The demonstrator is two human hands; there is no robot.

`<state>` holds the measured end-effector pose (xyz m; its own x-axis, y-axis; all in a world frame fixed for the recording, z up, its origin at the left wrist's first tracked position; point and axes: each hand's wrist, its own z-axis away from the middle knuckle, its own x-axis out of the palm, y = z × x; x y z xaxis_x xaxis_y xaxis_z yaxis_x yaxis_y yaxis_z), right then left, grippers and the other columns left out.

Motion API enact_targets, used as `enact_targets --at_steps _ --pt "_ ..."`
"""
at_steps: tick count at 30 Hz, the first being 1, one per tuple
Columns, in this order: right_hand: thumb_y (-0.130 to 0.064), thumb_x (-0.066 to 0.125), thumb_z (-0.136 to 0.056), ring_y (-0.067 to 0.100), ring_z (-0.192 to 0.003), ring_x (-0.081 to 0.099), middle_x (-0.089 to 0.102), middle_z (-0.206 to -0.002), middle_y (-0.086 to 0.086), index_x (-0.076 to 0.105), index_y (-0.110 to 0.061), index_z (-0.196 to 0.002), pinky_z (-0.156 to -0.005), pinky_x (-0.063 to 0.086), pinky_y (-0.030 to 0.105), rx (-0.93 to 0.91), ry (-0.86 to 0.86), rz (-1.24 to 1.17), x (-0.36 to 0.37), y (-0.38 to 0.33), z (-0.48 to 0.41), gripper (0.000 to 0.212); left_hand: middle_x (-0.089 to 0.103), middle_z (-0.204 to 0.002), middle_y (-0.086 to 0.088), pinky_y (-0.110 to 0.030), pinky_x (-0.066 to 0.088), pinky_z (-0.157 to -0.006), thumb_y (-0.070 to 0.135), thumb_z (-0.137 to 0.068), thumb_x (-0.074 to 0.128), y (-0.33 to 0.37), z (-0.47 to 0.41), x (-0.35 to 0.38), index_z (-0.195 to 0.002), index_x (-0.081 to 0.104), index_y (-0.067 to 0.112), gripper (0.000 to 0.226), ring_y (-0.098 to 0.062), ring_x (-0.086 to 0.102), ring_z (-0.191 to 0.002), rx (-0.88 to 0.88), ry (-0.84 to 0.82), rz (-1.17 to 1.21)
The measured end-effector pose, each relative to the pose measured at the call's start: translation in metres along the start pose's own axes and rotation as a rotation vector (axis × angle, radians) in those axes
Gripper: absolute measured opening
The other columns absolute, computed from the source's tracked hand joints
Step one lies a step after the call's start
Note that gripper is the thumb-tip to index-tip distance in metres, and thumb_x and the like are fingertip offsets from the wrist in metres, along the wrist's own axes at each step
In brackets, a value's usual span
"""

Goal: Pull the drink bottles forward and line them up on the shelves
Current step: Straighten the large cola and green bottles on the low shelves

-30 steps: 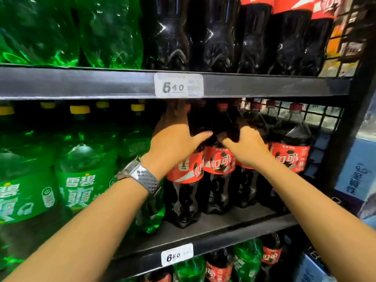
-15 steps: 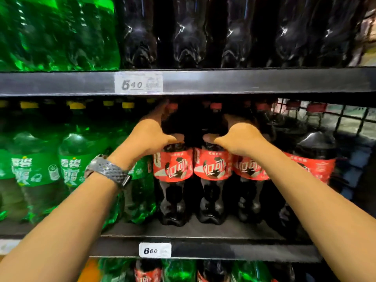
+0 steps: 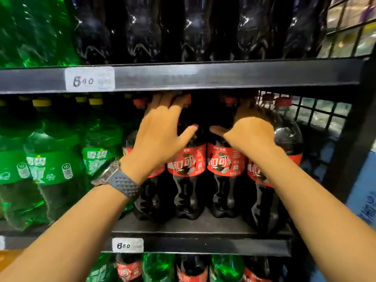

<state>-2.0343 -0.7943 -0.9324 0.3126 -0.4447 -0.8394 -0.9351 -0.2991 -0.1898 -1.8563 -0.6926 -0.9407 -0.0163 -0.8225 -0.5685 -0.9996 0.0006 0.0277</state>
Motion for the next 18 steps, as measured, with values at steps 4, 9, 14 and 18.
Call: enact_targets --at_steps 4,9,14,18 --pt "-0.064 0.059 -0.079 0.026 -0.065 0.052 0.061 -0.084 0.008 0.048 -0.012 -0.085 -0.049 0.03 0.026 -0.074 0.038 -0.066 -0.005 0.002 0.003 0.053 0.031 -0.151 0.0 -0.035 0.017 -0.116 0.056 -0.085 0.05 0.021 -0.019 0.032 -0.144 0.034 0.023 0.07 -0.025 0.022 -0.141 0.193 -0.164 0.061" --pt "-0.053 0.06 -0.083 0.024 -0.072 0.044 0.041 -0.075 -0.002 0.042 -0.013 -0.075 -0.059 0.032 0.028 -0.213 0.365 -0.205 -0.019 0.035 0.032 0.045 0.048 -0.138 -0.004 -0.04 0.001 -0.118 0.057 -0.083 0.049 0.026 -0.017 0.05 -0.136 0.047 0.02 0.065 -0.027 0.034 -0.132 0.257 -0.055 -0.137" --pt "-0.069 0.066 -0.067 0.028 -0.095 0.048 0.05 -0.1 0.006 0.046 -0.011 -0.097 -0.071 0.041 0.036 0.083 0.33 -0.277 -0.02 0.09 0.054 0.068 0.036 -0.15 -0.004 -0.041 0.04 -0.104 0.076 -0.074 0.049 0.049 -0.036 0.057 -0.151 0.007 0.031 0.099 -0.031 0.04 -0.131 0.046 -0.247 0.253" --pt "-0.07 0.069 -0.061 0.015 -0.068 0.049 0.05 -0.078 -0.008 0.047 -0.019 -0.085 -0.05 0.032 0.028 0.078 0.174 -0.246 -0.015 0.099 0.047 0.061 0.057 -0.13 -0.004 -0.039 0.054 -0.077 0.082 -0.058 0.059 0.056 -0.044 0.066 -0.149 -0.005 0.036 0.12 -0.033 0.06 -0.104 0.047 -0.315 0.102"
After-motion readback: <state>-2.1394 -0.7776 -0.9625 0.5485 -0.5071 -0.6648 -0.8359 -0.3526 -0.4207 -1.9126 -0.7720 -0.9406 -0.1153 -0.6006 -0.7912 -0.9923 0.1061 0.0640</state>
